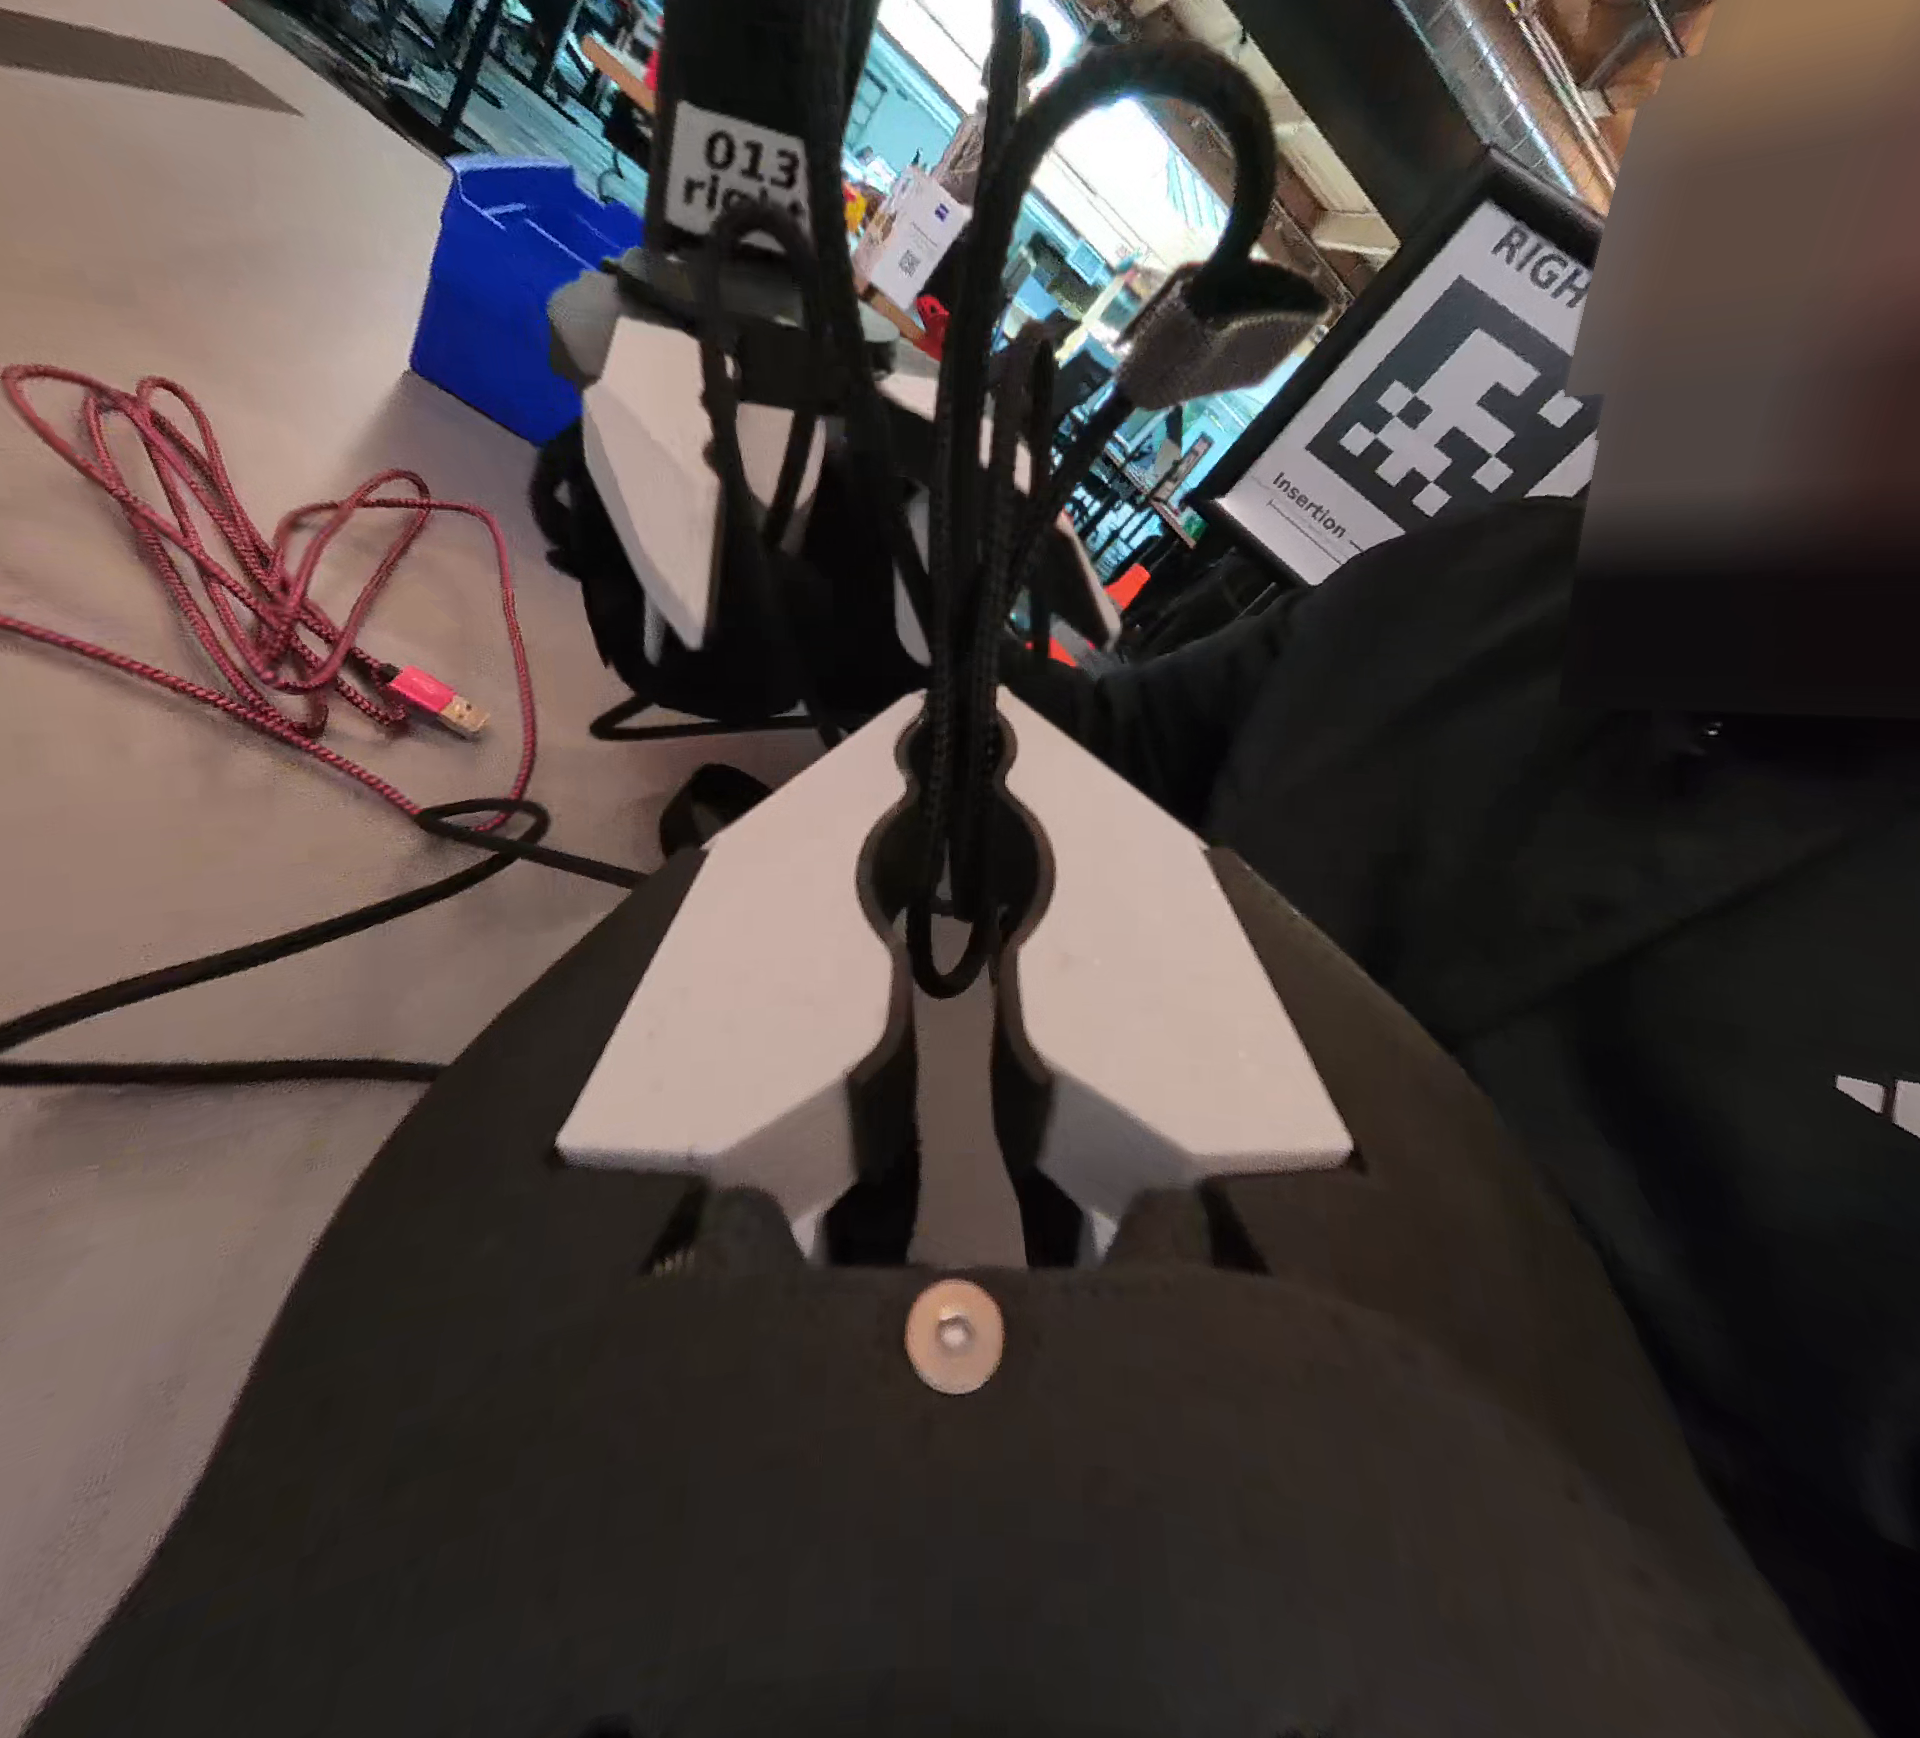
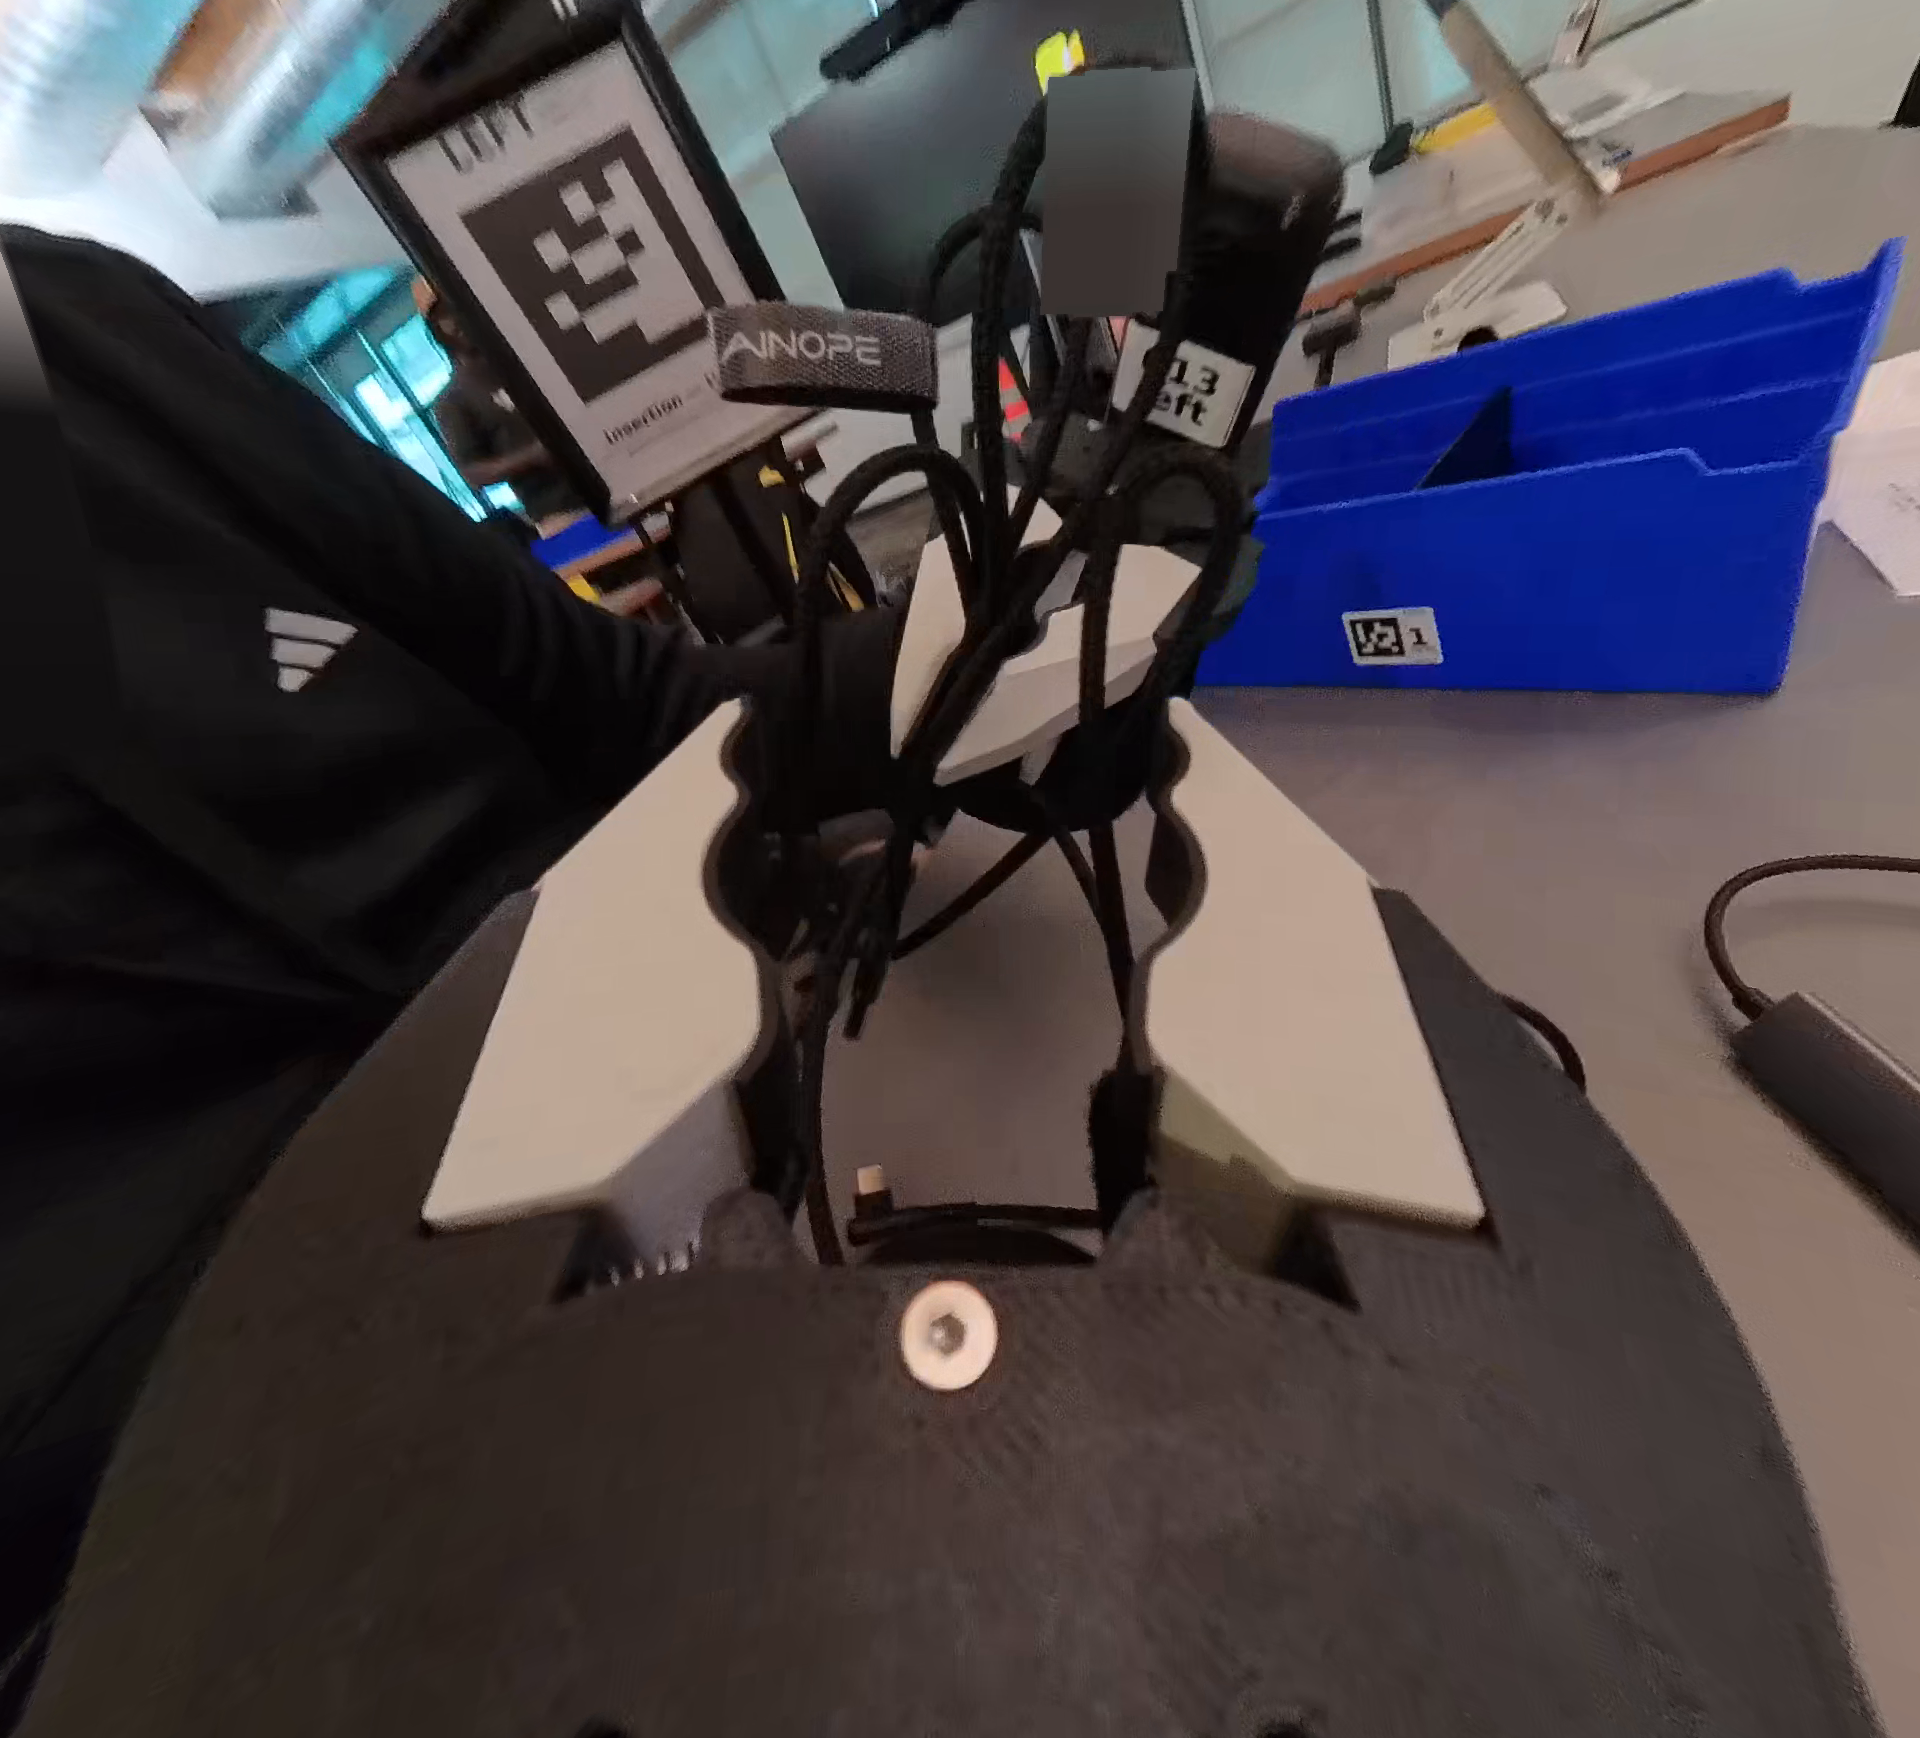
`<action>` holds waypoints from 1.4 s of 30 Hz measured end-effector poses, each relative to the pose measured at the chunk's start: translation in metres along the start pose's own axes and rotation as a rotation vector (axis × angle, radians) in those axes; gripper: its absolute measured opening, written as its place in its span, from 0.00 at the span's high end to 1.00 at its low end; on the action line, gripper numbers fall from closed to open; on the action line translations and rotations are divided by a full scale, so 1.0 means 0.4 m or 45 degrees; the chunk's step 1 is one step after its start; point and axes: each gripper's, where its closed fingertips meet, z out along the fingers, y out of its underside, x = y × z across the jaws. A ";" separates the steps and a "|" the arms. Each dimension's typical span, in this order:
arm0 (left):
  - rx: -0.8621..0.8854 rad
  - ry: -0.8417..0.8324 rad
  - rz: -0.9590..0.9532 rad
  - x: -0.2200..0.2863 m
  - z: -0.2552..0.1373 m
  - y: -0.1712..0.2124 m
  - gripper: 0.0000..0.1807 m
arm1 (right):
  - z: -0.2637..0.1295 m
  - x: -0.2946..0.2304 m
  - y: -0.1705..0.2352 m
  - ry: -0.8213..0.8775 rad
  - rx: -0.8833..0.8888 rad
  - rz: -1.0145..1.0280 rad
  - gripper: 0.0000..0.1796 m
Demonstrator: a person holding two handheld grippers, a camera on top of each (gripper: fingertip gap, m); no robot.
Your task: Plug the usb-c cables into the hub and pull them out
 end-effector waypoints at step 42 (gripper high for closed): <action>-0.574 -1.306 0.653 -0.142 -0.131 0.005 0.99 | -0.049 0.084 -0.067 0.525 -0.045 -0.116 1.00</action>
